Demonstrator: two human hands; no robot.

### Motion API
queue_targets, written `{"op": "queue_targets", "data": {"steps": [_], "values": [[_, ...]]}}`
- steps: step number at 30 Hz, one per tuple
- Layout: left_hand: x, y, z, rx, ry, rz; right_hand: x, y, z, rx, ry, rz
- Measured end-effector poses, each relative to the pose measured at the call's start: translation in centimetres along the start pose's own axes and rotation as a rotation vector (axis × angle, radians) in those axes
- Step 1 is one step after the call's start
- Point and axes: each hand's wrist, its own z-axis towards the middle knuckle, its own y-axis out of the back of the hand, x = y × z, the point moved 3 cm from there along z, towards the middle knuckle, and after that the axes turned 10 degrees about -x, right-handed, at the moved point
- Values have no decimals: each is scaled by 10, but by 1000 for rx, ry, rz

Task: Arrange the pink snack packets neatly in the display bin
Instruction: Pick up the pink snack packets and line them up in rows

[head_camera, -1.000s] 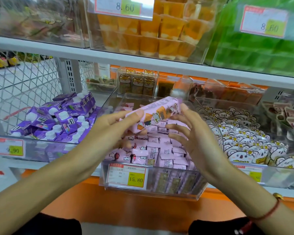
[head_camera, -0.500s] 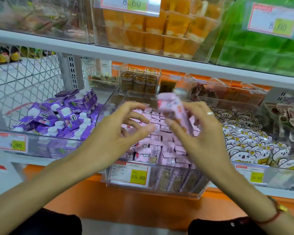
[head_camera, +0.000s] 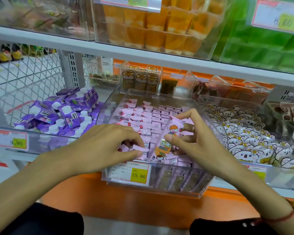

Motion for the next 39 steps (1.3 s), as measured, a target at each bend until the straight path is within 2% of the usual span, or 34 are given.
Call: {"op": "queue_targets", "data": {"steps": [3,6,12,17,27,29,32,35,39], "values": [[-1,2,0,-44,18,-19,2,0,-3,9,205,-324],[-1,5,0,-36,29,-69,-4,-9,-3,135,333,-557],[8,11,0,84,52,-211,-12,-8,1,277,267,-439],[12,14,2,135,58,-228,-13,-10,3,221,259,-419],[1,11,0,3,33,63,-10,-10,1,279,243,-397],[-3,9,-1,-40,40,30,-8,-8,3,230,237,-341],[-15,5,1,-114,4,-5,-8,0,10,43,196,-236],[-18,-4,7,-97,-6,83,-10,-2,16,-33,198,-306],[-10,-10,8,-32,33,144,-11,-14,17,167,198,-520]]}}
